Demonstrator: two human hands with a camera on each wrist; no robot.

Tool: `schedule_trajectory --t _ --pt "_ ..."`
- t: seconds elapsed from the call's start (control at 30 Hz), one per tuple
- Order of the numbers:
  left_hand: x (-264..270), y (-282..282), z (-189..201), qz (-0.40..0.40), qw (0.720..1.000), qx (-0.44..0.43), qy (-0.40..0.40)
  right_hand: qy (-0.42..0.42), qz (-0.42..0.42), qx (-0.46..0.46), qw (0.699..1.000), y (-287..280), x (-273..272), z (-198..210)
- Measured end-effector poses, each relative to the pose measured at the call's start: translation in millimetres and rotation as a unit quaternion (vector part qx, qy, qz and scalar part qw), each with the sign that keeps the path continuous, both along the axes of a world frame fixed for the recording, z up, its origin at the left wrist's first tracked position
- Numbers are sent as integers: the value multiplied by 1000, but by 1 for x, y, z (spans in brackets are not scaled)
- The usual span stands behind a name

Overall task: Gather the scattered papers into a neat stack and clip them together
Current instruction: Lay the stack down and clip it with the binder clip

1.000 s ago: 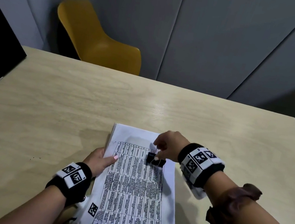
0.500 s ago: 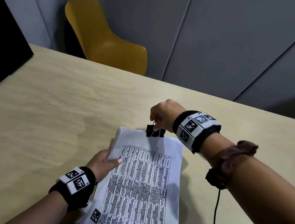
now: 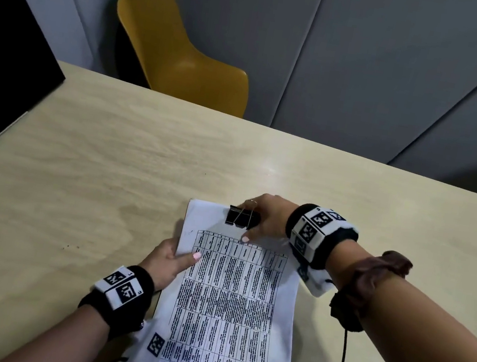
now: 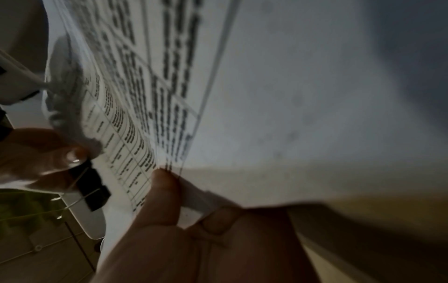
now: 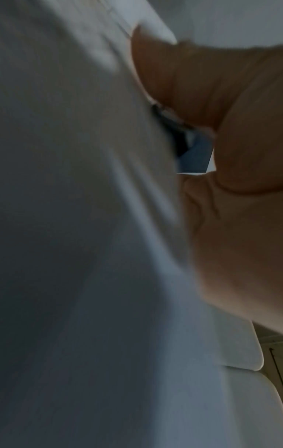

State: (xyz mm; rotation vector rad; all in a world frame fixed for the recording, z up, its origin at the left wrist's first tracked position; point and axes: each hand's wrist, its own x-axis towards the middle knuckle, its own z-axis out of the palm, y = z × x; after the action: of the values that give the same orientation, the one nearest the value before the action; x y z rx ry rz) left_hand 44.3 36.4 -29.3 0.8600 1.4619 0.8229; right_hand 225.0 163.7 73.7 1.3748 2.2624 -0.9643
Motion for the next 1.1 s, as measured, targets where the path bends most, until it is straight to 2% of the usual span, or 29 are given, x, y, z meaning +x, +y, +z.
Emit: schedule_trajectory --t 0.13,0.2,0.3,0.33,0.5,0.57,0.67,0.83,0.9,0.97,1.0,1.03,1.1 --pt "1 -1 3 3 1000 -14 5 31 -11 -31 999 -5 4 -8" --pt "1 -1 4 -1 1000 -17 -2 80 -34 -52 995 -4 8 -4" --pt "2 -2 6 -3 1000 -14 -4 179 -161 -86 967 1 19 5" --pt "2 -1 7 -3 1000 -16 -6 192 -172 -87 962 1 22 5" --pt "2 0 5 7 1000 -23 -12 151 -65 -49 985 -12 12 -2" --pt "3 0 5 8 1000 -28 -10 105 -44 9 993 -20 2 -6" --pt "4 0 6 1 1000 -27 -7 67 -39 132 988 -29 -6 -19" --pt "3 -2 7 3 1000 -16 0 85 -70 214 971 -39 2 -30" --pt "3 -3 11 -4 1000 -14 2 89 -112 281 949 -45 15 -34" --pt "2 -5 14 -7 1000 -14 3 134 -215 340 906 -52 34 -44" --pt "1 -5 15 -7 1000 -12 2 173 -277 324 888 -57 44 -50" --pt "0 -6 16 -5 1000 -10 1 219 -343 271 873 -64 53 -55" --pt "-2 -5 16 1 1000 -10 -5 297 -463 88 830 -82 66 -69"
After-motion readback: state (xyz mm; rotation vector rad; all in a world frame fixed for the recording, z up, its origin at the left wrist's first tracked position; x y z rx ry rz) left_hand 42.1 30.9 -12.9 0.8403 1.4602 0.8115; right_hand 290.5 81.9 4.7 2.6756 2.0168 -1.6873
